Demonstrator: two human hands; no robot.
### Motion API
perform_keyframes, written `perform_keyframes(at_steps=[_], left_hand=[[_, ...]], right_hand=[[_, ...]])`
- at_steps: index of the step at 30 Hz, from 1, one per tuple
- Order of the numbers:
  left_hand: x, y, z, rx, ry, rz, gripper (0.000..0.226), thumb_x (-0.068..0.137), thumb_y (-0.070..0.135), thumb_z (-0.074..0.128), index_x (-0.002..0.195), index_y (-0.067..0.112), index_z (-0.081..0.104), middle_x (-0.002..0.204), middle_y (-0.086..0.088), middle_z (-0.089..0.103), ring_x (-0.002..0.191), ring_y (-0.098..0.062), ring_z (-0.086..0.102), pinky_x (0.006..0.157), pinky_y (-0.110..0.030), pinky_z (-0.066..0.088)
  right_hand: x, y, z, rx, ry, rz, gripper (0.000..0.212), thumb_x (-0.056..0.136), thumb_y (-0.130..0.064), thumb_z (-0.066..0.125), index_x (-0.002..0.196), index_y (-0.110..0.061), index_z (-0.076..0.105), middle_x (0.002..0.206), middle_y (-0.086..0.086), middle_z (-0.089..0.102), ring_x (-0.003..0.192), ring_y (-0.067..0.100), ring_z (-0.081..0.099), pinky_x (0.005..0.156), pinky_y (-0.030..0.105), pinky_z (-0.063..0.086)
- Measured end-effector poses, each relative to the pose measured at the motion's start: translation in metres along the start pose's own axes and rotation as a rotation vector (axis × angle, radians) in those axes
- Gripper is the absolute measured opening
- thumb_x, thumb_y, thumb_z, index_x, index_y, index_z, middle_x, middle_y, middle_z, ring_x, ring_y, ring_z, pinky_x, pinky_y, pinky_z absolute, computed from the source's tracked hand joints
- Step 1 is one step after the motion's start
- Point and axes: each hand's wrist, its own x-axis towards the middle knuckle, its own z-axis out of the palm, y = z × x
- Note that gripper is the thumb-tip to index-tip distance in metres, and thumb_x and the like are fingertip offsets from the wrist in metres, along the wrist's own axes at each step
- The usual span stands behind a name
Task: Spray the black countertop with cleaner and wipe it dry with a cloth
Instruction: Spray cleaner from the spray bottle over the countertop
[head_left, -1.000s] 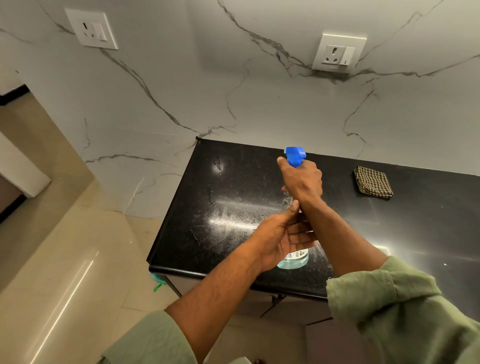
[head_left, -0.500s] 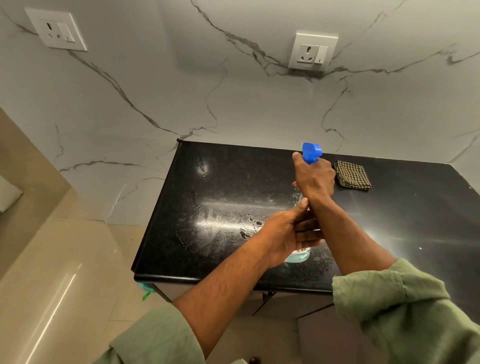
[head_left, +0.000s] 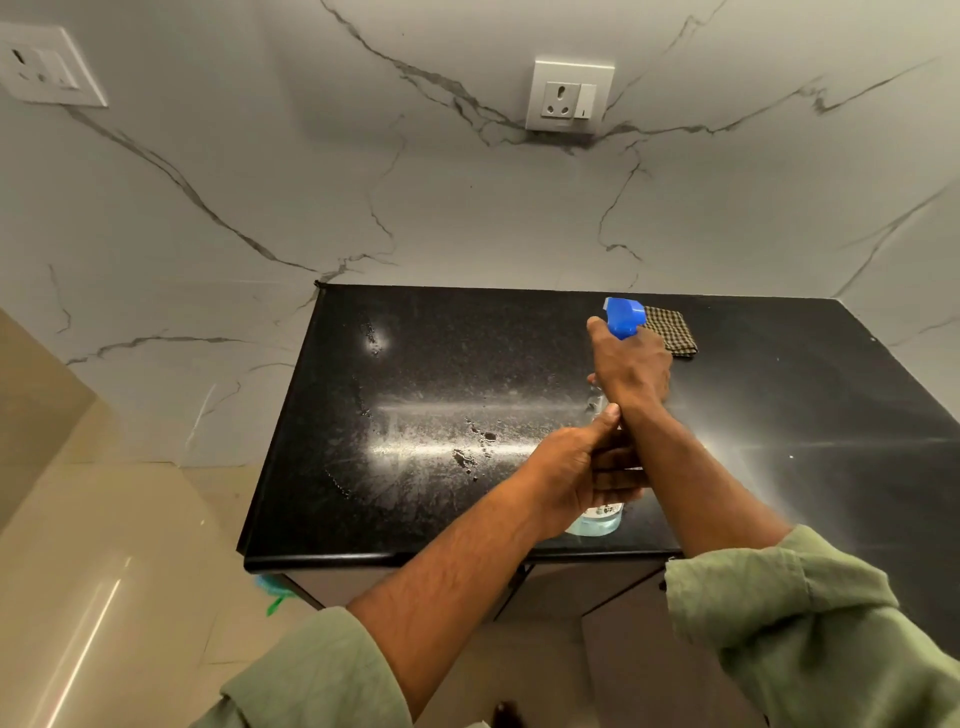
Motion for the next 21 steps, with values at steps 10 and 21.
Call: perform_keyframes(at_steps=[10,21], left_hand=[[-0.009,-0.023,0.015,0.032,-0.043,-0.050,0.060,0.103,0.051,0.048,0.135,0.002,0.060,0.116,-0.013,0.072,0.095,-0.023,0.073,0.100,-0.042,0.053],[-0.017,-0.052,0.021,0.064,-0.122,-0.125,0.058,0.103,0.051,0.048,0.134,0.004,0.062,0.130,-0.020,0.068,0.105,-0.027,0.070,0.107,-0.047,0.050]], right_hand=[[-0.018,0.025,-0.024,-0.003,0.051,0.080,0.039,0.094,-0.054,0.057,0.084,-0.017,0.062,0.082,0.013,0.073,0.074,0.027,0.074,0.077,0.040,0.060],[-0.042,0.054,-0.044,-0.035,0.085,0.160,0.041,0.092,-0.057,0.057,0.075,-0.020,0.057,0.079,0.011,0.071,0.073,0.029,0.073,0.073,0.039,0.057]])
